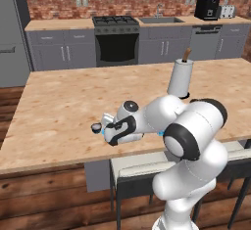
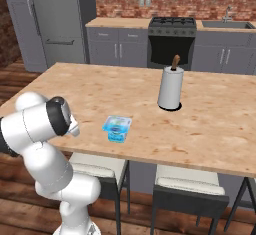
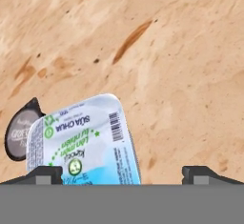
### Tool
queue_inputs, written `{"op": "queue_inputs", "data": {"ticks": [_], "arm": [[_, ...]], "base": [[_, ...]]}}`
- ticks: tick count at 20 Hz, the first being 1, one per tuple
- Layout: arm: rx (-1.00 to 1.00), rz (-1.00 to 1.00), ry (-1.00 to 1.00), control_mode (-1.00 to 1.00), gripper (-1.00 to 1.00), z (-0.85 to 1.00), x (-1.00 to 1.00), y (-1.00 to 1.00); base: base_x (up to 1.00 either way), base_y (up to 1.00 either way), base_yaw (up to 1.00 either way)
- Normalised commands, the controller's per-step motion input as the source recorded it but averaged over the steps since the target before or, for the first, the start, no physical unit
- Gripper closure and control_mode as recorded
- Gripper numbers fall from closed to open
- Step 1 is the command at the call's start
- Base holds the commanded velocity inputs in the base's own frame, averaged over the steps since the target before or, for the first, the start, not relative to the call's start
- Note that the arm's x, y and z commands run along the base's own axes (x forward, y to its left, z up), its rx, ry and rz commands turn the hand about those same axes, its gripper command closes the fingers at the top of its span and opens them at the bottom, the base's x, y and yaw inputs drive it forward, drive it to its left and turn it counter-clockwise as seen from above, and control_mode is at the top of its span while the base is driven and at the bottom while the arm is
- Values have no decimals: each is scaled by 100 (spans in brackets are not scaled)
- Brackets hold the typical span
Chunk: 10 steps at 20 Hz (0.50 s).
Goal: Stack the yogurt containers by placing the smaller containers on top of the larger containers.
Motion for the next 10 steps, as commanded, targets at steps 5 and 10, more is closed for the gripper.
{"op": "queue_inputs", "data": {"ticks": [5,10], "arm": [[0,0,0,-100,-100,-2,8,0],[0,0,0,-100,-100,-2,6,0]], "base": [[0,0,0],[0,0,0]]}}
